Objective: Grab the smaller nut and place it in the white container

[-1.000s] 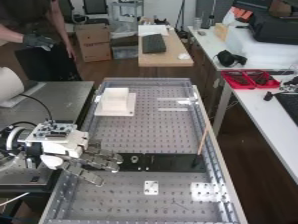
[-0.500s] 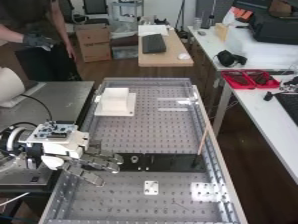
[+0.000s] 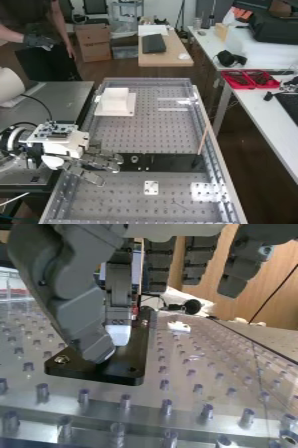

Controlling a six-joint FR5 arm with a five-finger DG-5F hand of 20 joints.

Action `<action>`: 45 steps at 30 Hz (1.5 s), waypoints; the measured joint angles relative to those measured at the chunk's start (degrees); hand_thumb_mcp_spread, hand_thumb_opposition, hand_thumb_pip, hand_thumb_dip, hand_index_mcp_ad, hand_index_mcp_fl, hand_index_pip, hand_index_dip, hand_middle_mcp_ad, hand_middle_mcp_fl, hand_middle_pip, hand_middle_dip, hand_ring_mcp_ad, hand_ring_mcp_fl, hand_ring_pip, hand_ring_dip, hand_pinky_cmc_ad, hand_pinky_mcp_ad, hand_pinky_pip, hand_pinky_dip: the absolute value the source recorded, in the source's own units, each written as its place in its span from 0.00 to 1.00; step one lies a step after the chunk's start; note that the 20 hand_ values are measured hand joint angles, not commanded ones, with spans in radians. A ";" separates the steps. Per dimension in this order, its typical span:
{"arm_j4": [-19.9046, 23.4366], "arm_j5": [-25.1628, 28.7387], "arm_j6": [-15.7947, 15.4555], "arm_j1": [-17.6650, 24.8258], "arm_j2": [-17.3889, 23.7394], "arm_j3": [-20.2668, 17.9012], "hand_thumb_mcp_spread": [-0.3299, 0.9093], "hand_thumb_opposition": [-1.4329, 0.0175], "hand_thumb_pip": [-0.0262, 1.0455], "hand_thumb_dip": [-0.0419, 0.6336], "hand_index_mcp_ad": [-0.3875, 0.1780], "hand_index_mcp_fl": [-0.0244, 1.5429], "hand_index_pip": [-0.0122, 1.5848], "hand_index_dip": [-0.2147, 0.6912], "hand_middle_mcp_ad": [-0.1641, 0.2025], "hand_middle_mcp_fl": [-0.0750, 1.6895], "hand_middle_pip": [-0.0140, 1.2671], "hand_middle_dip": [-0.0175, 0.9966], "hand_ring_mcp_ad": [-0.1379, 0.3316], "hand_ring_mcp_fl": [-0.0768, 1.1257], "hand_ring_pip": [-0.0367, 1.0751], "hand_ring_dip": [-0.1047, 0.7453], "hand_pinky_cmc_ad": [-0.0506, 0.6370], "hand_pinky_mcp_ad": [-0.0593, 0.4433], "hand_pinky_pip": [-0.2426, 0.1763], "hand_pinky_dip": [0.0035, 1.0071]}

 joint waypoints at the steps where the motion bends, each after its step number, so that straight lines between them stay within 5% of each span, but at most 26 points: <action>1: 0.02 0.02 0.03 0.02 0.02 0.00 0.59 0.39 0.73 0.39 0.42 0.11 0.98 0.47 0.59 0.07 0.10 0.24 0.57 0.06 0.11 0.24 0.58 0.68 0.48 0.18; 45: -0.31 0.37 0.60 0.36 -0.06 0.89 0.59 0.37 0.64 0.39 0.42 0.20 0.97 0.46 0.59 0.08 0.10 0.24 0.57 0.06 0.11 0.24 0.56 0.68 0.55 0.18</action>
